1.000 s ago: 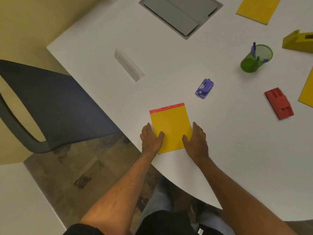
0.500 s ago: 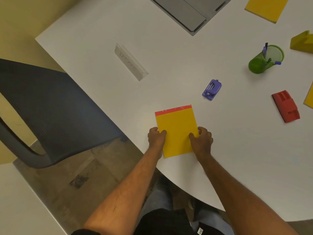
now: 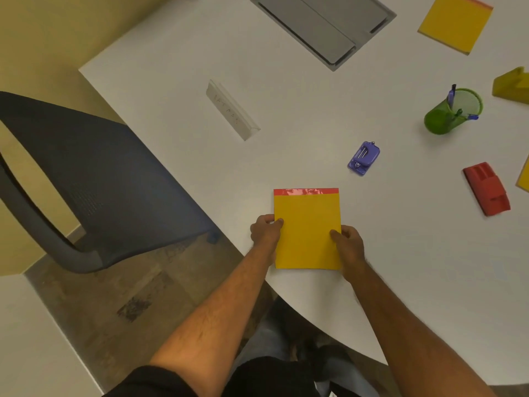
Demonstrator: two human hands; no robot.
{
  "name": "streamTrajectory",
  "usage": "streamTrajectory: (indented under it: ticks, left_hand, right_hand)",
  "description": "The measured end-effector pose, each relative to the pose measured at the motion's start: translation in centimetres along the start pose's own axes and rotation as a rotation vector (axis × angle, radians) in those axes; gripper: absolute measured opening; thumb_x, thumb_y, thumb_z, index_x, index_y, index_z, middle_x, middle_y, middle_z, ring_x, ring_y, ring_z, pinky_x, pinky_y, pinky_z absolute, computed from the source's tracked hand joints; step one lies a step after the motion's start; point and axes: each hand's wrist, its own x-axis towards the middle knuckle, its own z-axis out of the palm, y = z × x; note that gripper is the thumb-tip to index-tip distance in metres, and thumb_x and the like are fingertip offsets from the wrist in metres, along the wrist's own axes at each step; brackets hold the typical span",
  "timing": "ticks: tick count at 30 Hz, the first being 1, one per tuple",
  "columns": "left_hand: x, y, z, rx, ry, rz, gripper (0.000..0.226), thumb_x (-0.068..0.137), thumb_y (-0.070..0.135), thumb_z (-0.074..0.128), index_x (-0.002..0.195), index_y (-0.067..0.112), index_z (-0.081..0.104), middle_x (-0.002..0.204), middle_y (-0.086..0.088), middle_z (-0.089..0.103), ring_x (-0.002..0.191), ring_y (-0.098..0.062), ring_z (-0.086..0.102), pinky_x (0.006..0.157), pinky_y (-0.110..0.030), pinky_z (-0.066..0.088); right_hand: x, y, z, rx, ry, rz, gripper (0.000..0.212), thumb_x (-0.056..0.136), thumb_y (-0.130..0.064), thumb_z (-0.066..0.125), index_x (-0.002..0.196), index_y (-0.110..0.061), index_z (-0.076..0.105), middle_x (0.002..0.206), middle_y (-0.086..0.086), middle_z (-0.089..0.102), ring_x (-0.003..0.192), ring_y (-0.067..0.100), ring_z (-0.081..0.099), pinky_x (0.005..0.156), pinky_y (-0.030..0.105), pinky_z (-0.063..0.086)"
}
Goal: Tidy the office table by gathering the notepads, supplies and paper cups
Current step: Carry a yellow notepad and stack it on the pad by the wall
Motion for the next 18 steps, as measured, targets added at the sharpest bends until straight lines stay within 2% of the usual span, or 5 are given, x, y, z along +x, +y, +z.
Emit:
streamTrajectory:
  ticks: [4,8,13,15,18]
  left_hand:
    - [-1.4,0.8,-0.5,-0.041,-0.019,0.061,0.027,0.098,0.02,0.062,0.123,0.014,0.056,0.125,-0.009,0.059,0.111,-0.026,0.061,0.097,-0.045,0.054]
    - [-3.9,1.7,-1.5,-0.023,-0.028,0.152,0.016,0.099,0.018,0.057,0.115,0.017,0.056,0.108,-0.001,0.06,0.089,-0.014,0.06,0.07,-0.029,0.051]
    - [-7.8,2.4,-3.0,-0.041,-0.015,0.261,0.017,0.095,0.01,0.055,0.11,0.019,0.058,0.107,-0.003,0.063,0.098,-0.023,0.063,0.081,-0.037,0.054]
    - [-9.7,2.7,-4.1,-0.079,-0.002,0.291,0.021,0.092,0.01,0.056,0.109,0.021,0.057,0.107,-0.003,0.062,0.099,-0.024,0.063,0.079,-0.036,0.053]
    - [-12.3,3.0,-5.8,-0.131,-0.011,0.301,0.031,0.092,0.012,0.058,0.122,0.02,0.057,0.113,-0.006,0.064,0.101,-0.025,0.065,0.083,-0.04,0.055]
  right_hand:
    - [-1.7,-0.1,-0.7,0.014,-0.024,-0.063,0.034,0.103,-0.025,0.057,0.134,-0.013,0.052,0.125,0.006,0.058,0.108,0.025,0.057,0.089,0.04,0.049]
    - [-3.8,-0.6,-1.8,0.035,-0.027,-0.114,0.034,0.103,-0.029,0.056,0.134,-0.015,0.052,0.124,0.004,0.057,0.108,0.025,0.057,0.089,0.042,0.05]
    - [-7.2,-1.3,-3.1,0.09,-0.061,-0.184,0.035,0.104,-0.029,0.054,0.136,-0.016,0.052,0.126,0.004,0.057,0.107,0.026,0.058,0.088,0.041,0.05]
    - [-8.8,-1.8,-3.5,0.11,-0.07,-0.22,0.036,0.105,-0.029,0.053,0.139,-0.016,0.052,0.129,0.005,0.057,0.108,0.027,0.058,0.087,0.041,0.049]
    - [-11.4,-2.4,-3.9,0.13,-0.089,-0.264,0.039,0.106,-0.029,0.052,0.142,-0.017,0.05,0.137,0.008,0.057,0.114,0.032,0.059,0.091,0.045,0.051]
